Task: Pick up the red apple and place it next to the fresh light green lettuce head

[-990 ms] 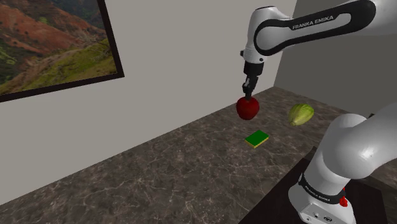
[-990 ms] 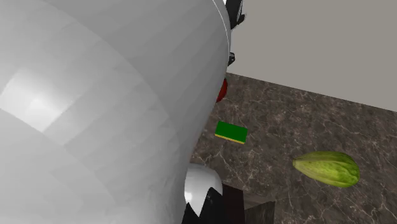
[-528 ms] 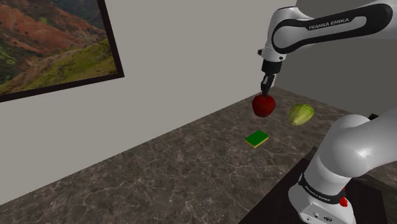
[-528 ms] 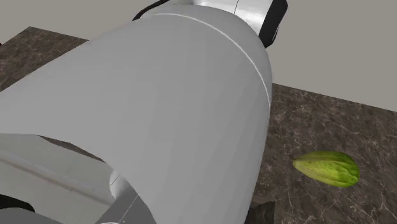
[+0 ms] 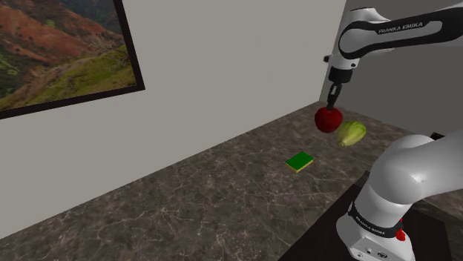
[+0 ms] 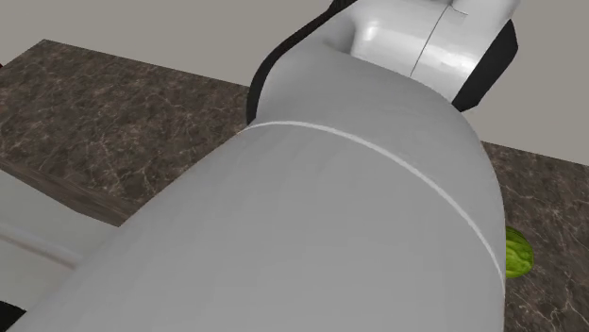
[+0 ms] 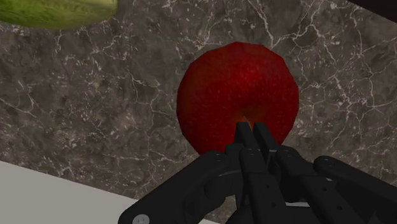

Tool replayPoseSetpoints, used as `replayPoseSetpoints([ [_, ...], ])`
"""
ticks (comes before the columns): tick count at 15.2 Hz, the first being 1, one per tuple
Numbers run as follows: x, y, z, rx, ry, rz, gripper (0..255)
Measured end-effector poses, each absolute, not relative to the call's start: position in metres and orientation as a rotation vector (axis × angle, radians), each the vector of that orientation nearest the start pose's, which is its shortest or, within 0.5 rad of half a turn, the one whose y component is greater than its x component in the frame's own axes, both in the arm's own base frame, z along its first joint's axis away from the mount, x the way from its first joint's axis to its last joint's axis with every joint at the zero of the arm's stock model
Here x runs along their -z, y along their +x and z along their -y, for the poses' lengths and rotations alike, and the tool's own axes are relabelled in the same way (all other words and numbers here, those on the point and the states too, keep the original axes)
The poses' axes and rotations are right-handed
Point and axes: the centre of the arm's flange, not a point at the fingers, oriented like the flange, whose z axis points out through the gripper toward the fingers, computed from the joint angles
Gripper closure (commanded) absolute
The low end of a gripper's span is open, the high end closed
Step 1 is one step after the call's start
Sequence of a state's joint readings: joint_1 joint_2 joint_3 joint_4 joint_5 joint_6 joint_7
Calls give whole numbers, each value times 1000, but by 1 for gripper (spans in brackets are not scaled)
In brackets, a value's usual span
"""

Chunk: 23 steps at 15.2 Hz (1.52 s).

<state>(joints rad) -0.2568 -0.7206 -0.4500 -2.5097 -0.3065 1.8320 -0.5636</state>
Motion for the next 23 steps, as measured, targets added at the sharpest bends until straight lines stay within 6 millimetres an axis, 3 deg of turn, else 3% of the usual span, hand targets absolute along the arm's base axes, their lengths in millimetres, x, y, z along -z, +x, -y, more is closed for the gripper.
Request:
replayPoseSetpoints([
  [23, -491, 68, 506, 1, -3145, 61, 255],
])
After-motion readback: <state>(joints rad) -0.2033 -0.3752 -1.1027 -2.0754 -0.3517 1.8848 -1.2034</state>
